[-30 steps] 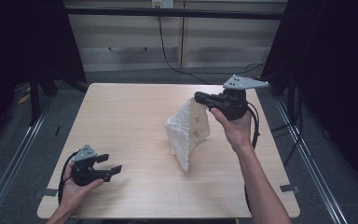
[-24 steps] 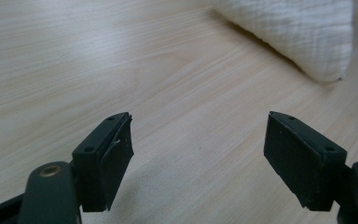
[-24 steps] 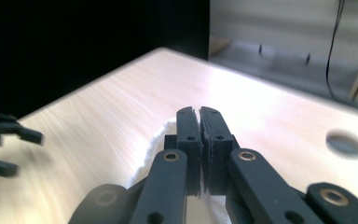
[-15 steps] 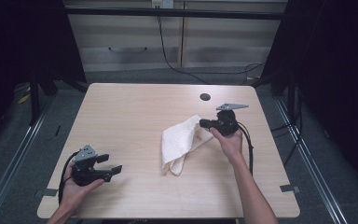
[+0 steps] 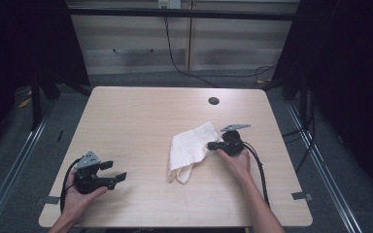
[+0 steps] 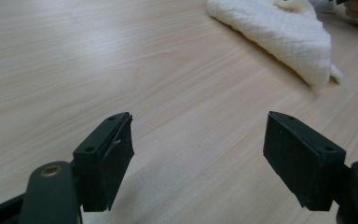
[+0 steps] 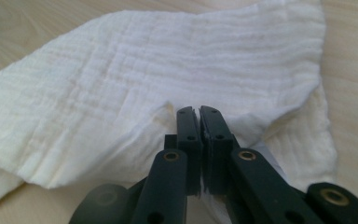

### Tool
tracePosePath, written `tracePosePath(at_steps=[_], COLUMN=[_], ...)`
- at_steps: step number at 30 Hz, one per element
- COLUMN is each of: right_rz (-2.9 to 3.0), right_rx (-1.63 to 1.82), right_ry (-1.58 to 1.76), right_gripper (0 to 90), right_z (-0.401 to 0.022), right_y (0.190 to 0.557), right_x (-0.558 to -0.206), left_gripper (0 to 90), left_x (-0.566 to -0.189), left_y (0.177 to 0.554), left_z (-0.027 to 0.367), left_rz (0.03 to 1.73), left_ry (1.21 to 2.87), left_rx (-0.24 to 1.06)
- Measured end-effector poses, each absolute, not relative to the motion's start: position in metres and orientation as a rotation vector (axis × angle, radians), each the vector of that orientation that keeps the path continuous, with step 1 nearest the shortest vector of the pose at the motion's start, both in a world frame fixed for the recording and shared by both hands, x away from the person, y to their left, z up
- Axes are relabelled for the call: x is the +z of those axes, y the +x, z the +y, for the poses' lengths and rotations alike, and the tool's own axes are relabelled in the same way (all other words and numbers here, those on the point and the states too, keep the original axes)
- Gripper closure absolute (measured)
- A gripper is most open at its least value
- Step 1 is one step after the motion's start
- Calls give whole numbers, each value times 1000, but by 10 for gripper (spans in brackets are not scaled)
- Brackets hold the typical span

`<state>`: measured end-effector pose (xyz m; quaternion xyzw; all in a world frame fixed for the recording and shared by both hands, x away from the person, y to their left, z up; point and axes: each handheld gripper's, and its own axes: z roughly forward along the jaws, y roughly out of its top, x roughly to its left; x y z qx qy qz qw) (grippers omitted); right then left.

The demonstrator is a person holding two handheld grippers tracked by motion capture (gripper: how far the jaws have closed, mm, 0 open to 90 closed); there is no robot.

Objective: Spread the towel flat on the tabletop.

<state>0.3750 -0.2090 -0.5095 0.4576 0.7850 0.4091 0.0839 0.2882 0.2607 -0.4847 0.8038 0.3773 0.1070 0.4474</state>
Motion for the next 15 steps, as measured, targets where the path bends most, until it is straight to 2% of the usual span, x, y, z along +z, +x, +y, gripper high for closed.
tracePosePath(at_steps=[8, 10, 15], right_rz=[2352, 2362, 2366], right_rx=[1227, 1222, 1221], right_ry=[1370, 1360, 1360], right_gripper=[879, 879, 879], right_z=[-229, -230, -236], right_y=[343, 337, 320], right_x=[-509, -508, -508], left_gripper=[250, 318, 343], left_x=[-486, -486, -483], left_y=[288, 287, 281], left_z=[254, 252, 242], left_rz=[924, 913, 842], left_ry=[2004, 2005, 2031], left_rx=[250, 227, 208])
